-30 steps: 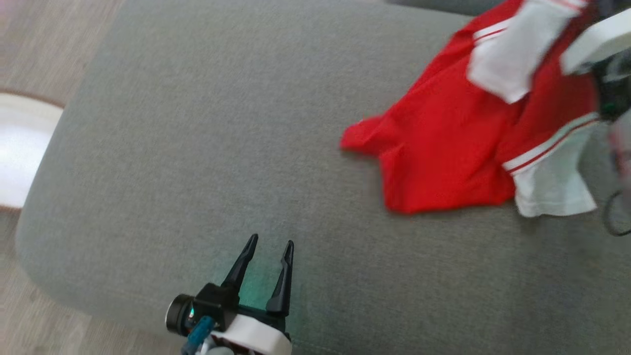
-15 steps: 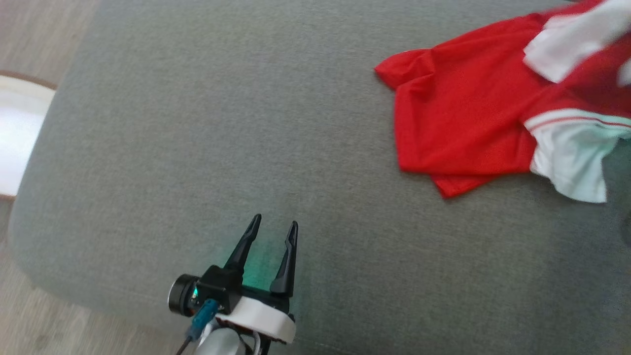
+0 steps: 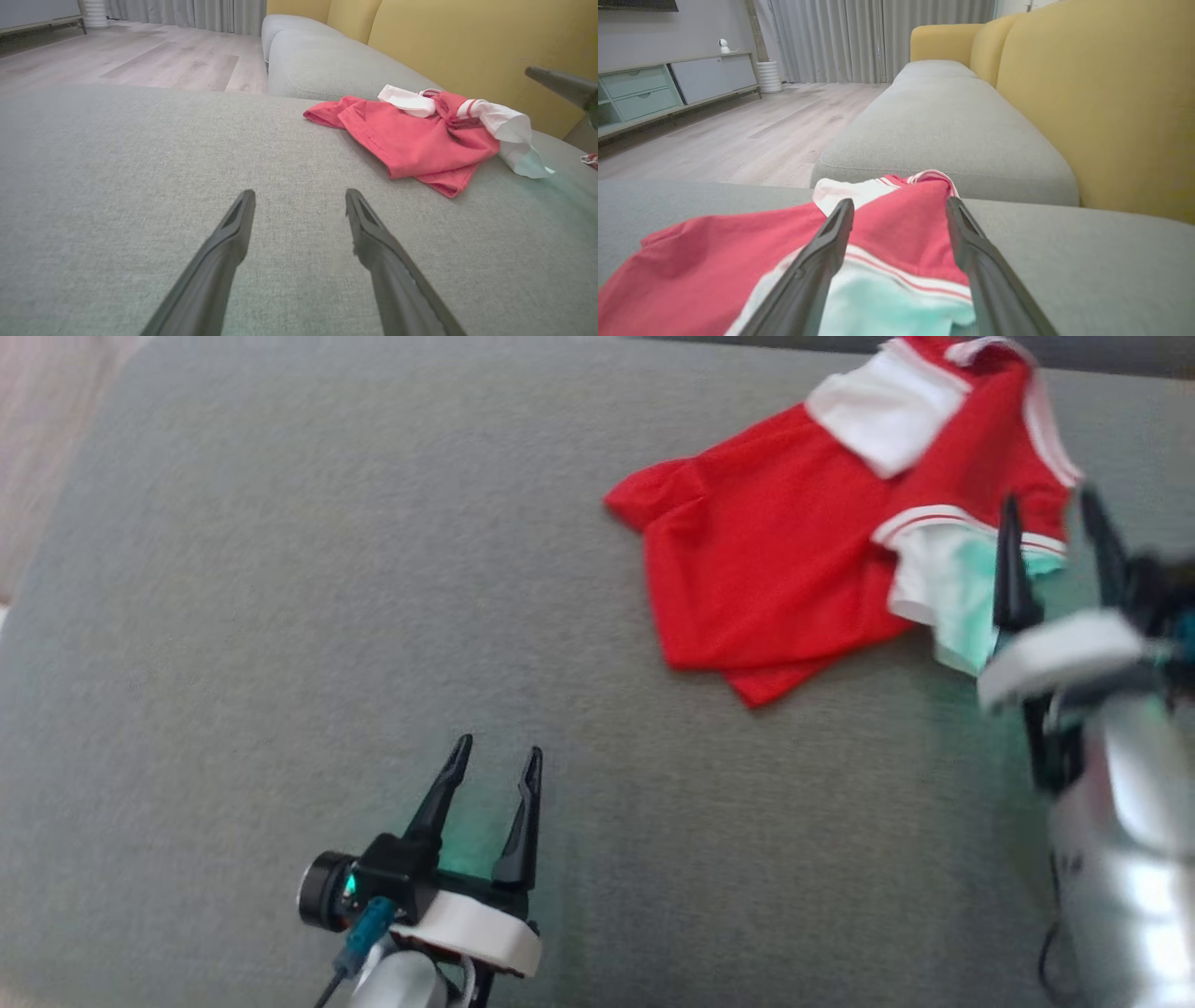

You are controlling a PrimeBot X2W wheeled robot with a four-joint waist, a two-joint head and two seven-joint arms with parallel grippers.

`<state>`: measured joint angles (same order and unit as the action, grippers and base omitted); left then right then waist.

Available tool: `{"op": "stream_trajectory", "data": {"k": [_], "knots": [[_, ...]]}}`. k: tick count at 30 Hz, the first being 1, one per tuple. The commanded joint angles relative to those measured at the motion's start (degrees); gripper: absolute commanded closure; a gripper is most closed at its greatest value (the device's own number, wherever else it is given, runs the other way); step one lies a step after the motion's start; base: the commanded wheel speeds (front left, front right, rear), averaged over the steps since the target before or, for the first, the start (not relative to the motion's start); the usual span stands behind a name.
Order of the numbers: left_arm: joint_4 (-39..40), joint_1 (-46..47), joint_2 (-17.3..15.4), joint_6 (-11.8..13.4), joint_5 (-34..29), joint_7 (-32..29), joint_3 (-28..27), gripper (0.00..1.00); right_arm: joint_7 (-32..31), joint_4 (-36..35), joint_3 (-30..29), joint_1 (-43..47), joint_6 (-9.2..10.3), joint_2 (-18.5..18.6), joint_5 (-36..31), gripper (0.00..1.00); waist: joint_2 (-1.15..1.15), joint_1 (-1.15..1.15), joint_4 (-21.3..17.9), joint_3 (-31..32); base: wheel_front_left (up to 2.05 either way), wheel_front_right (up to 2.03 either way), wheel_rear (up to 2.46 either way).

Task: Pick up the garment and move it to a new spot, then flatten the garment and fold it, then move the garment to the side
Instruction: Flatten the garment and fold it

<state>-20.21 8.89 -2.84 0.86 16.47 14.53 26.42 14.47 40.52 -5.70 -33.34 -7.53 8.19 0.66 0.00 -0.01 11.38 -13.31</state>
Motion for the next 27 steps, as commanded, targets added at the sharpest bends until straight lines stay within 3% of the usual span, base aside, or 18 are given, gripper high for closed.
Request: {"op": "stream_trajectory", "data": {"k": [1, 12, 27], "knots": [[1.29, 0.01, -0.04, -0.5, -0.69, 0.47, -2.29, 0.0, 0.52, -3.81, 1.8, 2.27, 0.04, -0.75, 0.85, 0.0, 0.0, 0.01, -2.59, 1.91, 0.0, 0.0, 0.0], [0.96, 0.73, -0.04, -2.84, -0.5, 0.47, -1.22, 0.0, 0.52, -11.74, 3.25, 15.33, 0.04, -3.58, 3.16, 0.0, 0.0, 0.01, -9.86, 3.28, 0.0, 0.0, 0.0], [-6.24, 9.46, -0.04, -3.36, 1.88, 0.47, 3.39, 0.0, 0.52, -16.72, 6.48, 15.28, 0.04, -5.04, 4.92, 0.0, 0.0, 0.01, -23.08, -2.8, 0.0, 0.0, 0.0]]}}
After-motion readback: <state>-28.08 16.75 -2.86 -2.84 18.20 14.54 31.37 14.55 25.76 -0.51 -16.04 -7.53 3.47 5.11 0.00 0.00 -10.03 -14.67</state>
